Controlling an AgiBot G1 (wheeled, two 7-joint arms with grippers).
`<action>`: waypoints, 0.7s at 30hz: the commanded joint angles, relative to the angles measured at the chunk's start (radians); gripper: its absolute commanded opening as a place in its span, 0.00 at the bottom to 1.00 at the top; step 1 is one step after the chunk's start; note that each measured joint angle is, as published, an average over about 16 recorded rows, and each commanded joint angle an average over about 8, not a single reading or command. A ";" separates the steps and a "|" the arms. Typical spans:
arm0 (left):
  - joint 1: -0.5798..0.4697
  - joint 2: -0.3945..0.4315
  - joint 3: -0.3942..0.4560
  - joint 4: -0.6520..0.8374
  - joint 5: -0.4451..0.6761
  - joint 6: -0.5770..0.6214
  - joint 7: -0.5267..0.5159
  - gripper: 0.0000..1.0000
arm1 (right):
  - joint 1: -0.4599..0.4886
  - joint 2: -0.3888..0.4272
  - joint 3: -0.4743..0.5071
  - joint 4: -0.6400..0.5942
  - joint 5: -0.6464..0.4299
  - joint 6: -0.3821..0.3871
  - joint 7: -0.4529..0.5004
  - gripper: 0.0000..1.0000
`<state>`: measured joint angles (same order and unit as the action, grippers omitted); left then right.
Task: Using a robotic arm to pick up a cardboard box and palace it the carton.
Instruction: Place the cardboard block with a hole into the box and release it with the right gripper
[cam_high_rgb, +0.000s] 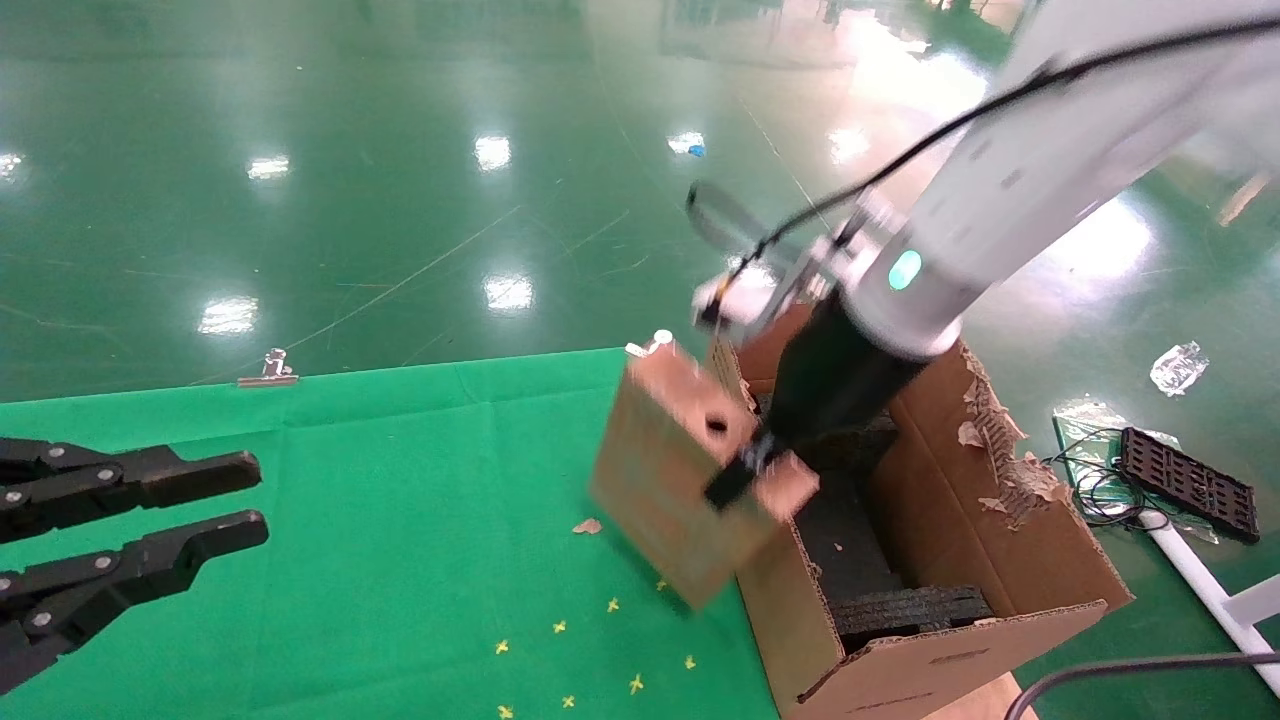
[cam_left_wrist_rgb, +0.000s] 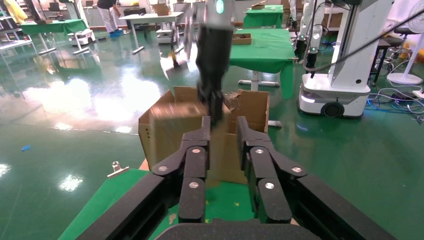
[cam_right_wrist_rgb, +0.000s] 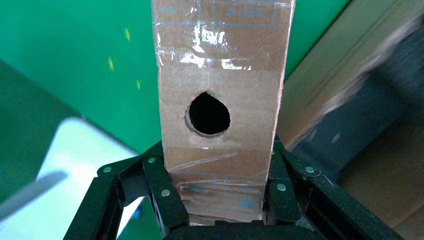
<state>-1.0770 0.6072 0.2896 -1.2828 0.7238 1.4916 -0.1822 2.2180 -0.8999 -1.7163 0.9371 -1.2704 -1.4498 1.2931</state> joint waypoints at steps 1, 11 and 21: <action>0.000 0.000 0.000 0.000 0.000 0.000 0.000 0.00 | 0.032 0.032 0.023 0.009 0.011 0.012 -0.036 0.00; 0.000 0.000 0.001 0.000 -0.001 0.000 0.000 0.00 | 0.218 0.192 0.066 -0.072 -0.039 -0.010 -0.104 0.00; 0.000 -0.001 0.001 0.000 -0.001 -0.001 0.001 0.54 | 0.221 0.326 0.008 -0.138 -0.135 -0.053 -0.067 0.00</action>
<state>-1.0773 0.6067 0.2910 -1.2828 0.7229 1.4910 -0.1815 2.4265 -0.5816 -1.7062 0.7988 -1.3941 -1.4962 1.2248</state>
